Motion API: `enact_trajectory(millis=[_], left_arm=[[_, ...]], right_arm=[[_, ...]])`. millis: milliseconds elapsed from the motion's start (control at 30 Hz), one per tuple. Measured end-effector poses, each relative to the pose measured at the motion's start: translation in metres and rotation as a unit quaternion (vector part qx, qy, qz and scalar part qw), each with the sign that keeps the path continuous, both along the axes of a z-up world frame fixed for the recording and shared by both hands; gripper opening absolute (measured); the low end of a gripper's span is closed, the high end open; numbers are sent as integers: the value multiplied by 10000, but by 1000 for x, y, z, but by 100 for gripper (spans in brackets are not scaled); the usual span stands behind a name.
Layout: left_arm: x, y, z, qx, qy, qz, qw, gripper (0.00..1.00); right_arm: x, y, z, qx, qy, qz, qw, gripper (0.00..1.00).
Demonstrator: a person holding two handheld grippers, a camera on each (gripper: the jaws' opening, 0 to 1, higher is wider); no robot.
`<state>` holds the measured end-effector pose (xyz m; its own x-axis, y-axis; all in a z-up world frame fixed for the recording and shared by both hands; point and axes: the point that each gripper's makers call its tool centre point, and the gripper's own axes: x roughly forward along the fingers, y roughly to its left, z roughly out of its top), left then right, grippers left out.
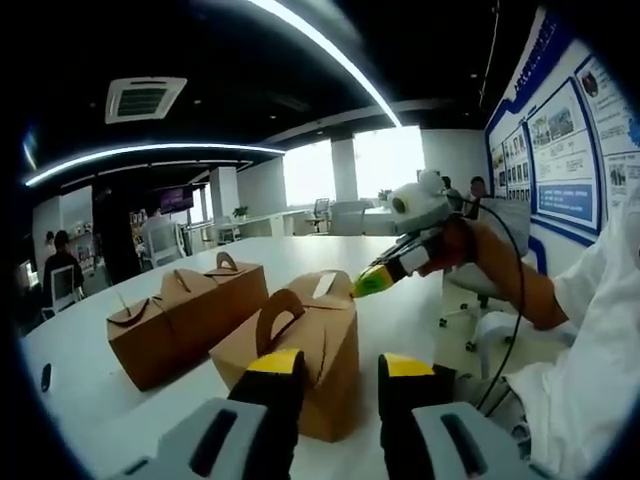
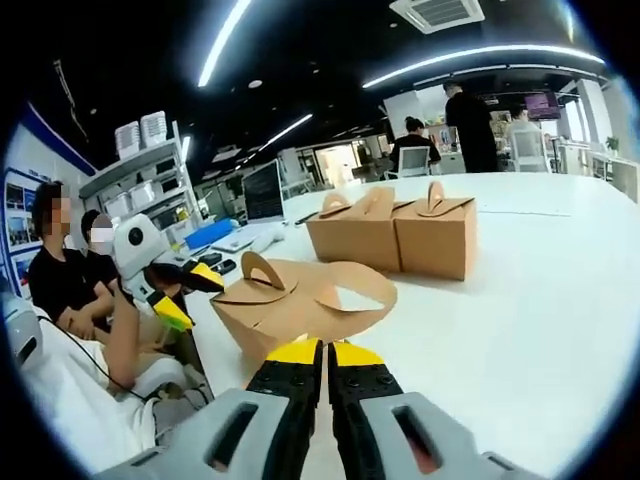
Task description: Pick up one paper box from the group, open the paper box, and remove the item inside
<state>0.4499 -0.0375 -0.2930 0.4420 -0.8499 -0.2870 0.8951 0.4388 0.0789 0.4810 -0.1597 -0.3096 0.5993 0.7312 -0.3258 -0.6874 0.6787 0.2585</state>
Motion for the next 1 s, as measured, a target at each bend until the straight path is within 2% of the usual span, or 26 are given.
enact_trajectory(millis=[467,733,833,1000], left_arm=[[11,14,20,-320,-150,368,9987,31],[20,20,22,-373,-161,631,9972,31],[25,22,20,-257,-241,759,9965,31],[37,34,12,341,-696,1228,9894,31]], right_arm=[[-1,1,1,16,-10,9,10000,4],[-1,1,1,17,0,-1,10000,4],[0,1,2,18,-2,-2,10000,4],[0,1,2,15,-15,-22,10000,4]])
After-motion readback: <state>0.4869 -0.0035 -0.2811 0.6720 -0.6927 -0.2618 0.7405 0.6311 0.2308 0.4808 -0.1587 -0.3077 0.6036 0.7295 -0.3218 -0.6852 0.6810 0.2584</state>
